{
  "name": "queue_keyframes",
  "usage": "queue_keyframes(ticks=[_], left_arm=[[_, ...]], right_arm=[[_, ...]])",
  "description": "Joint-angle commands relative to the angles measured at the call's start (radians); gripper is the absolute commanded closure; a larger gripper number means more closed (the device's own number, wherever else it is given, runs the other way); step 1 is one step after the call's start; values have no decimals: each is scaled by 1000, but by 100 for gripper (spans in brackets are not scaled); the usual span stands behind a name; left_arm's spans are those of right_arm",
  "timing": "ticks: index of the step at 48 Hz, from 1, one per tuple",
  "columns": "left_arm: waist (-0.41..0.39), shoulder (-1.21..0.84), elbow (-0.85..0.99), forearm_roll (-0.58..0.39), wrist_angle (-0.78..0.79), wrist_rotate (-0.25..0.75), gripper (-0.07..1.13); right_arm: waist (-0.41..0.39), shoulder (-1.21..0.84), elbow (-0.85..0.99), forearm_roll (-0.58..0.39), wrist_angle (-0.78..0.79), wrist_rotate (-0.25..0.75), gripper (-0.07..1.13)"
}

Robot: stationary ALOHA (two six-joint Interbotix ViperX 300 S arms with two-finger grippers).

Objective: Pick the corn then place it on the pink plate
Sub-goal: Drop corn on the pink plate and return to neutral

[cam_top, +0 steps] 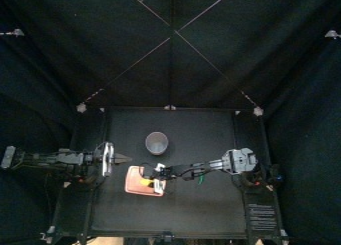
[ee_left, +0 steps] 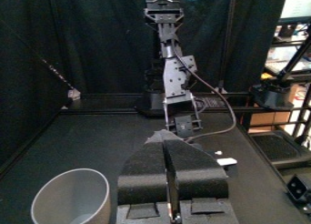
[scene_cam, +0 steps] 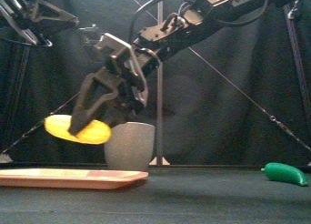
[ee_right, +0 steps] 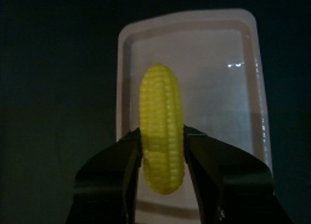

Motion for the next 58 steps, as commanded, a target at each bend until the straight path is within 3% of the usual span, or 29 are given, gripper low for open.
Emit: queue_keyframes(ticks=[1, 7, 12, 26, 39, 58], left_arm=[[-5, 2, -26, 0, -5, 0, 108], [-5, 2, -25, 0, -5, 0, 108], [-5, 2, -25, 0, -5, 0, 108], [-5, 2, -23, 0, -5, 0, 108], [-3, 2, -23, 2, -5, 2, 108], [5, 2, -26, 3, -6, 2, 108]], right_arm=[[0, -9, -63, -9, 9, 0, 30], [-3, -8, -63, -17, 11, 2, 9], [-8, -17, -43, -21, 11, 0, 0], [-61, -204, 100, -74, -9, 0, 1], [-106, -491, 341, -98, -144, -8, 1], [-104, -985, 742, -115, -403, -5, 1]])
